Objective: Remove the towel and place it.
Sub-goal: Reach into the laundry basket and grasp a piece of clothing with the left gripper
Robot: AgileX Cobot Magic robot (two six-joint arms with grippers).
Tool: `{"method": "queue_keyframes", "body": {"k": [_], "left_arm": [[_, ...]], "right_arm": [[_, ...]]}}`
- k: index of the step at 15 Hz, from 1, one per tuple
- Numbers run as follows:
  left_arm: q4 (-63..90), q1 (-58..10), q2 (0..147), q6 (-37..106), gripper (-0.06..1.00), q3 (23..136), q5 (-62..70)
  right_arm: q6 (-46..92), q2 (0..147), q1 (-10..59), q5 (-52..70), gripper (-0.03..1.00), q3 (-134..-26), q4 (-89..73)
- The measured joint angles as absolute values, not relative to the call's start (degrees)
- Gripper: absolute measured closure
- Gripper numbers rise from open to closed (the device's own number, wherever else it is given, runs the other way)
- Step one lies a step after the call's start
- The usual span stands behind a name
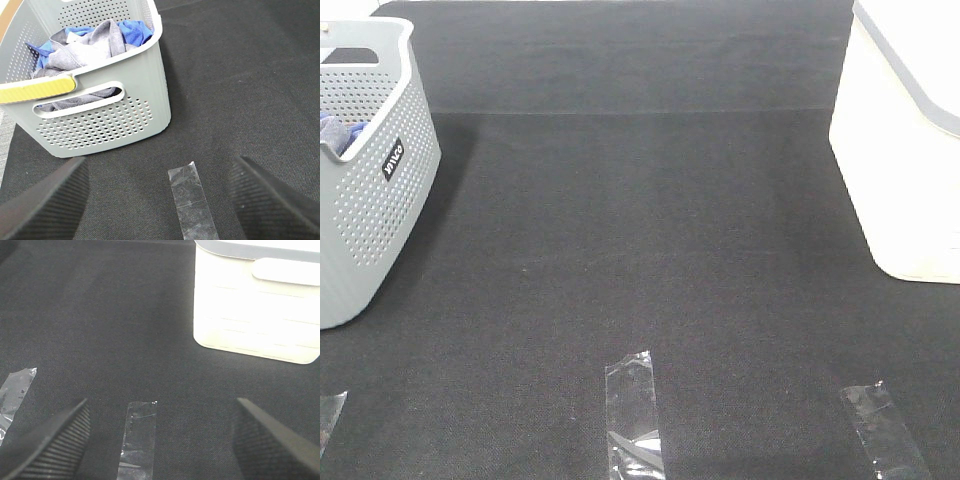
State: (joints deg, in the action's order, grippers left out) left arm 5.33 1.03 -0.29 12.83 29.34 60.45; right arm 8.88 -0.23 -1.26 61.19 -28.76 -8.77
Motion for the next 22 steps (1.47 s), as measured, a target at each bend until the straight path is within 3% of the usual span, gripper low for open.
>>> {"method": "queue_keyframes", "body": {"k": [22], "left_arm": [[5.33,1.03,-0.29,12.83,0.20,29.34,60.45]], "right_arm": [[8.88,-0.23,-1.26,61.19,0.24,-28.76,-8.77]]}}
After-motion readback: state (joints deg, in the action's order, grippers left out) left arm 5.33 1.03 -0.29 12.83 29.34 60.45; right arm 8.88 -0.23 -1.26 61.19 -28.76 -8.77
